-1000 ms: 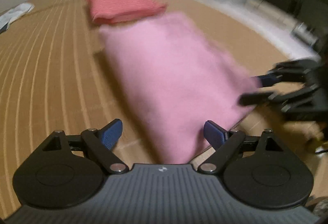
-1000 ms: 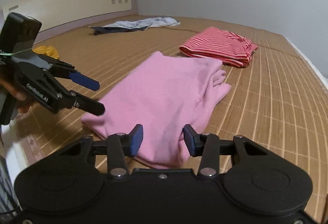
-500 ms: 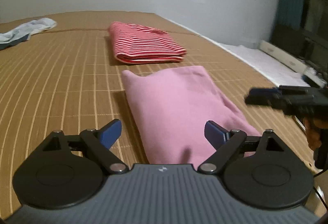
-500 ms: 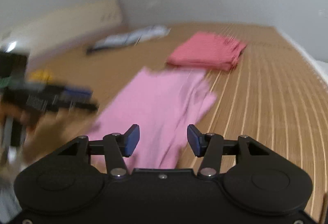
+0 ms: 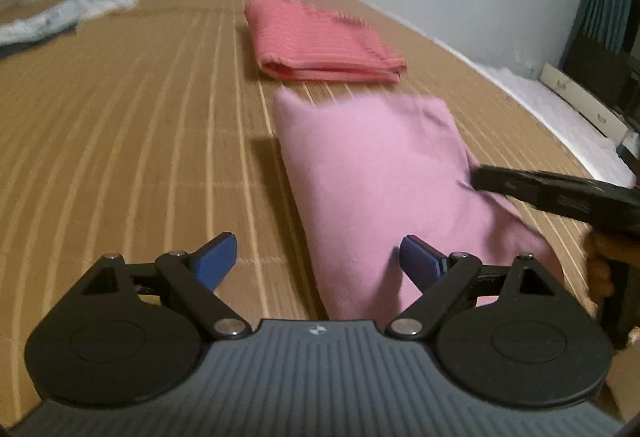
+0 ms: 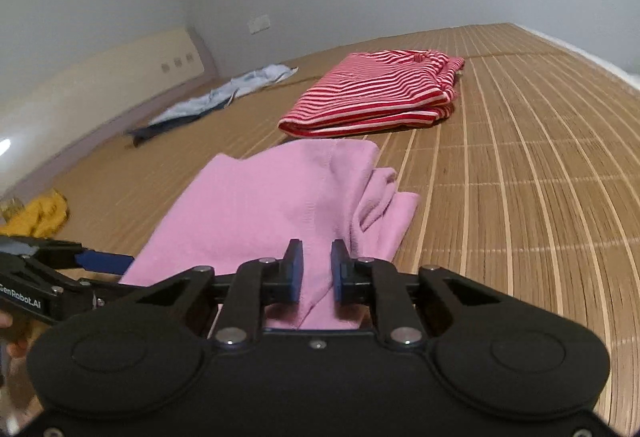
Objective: Fold clothes
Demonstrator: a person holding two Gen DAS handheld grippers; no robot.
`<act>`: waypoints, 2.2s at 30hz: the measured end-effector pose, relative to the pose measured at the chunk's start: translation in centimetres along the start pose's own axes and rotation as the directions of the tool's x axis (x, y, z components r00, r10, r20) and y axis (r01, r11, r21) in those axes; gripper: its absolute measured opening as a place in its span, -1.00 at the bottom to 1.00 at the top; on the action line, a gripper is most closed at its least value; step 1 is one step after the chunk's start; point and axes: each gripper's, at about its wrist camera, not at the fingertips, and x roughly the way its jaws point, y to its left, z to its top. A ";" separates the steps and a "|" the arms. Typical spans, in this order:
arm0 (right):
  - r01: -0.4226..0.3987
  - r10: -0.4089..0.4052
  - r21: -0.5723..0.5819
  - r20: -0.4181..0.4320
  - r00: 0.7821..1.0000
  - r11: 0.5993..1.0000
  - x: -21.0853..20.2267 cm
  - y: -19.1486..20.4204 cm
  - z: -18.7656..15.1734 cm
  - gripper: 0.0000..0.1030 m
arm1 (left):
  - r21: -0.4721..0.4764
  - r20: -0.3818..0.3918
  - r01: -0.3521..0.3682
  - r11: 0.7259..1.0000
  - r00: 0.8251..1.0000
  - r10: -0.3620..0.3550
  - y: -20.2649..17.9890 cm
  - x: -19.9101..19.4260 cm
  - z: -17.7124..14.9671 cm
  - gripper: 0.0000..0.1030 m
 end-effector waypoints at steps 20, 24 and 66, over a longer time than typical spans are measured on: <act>-0.063 0.049 -0.311 -0.052 0.997 0.948 -6.9 6.8 -3.3 -0.13 | 0.201 -0.174 0.157 0.967 0.977 -0.122 -3.3 -0.2 -2.3 0.80; -0.068 0.026 -0.346 -0.125 0.992 0.936 -5.4 7.2 -4.5 -0.12 | 0.203 -0.217 0.110 0.973 0.974 -0.065 -2.5 -0.1 -2.9 0.80; -0.188 0.125 -0.300 -0.216 0.968 0.935 -5.4 8.8 -5.8 0.09 | 0.159 -0.128 0.113 0.981 0.987 -0.093 -0.2 -4.1 -3.4 0.83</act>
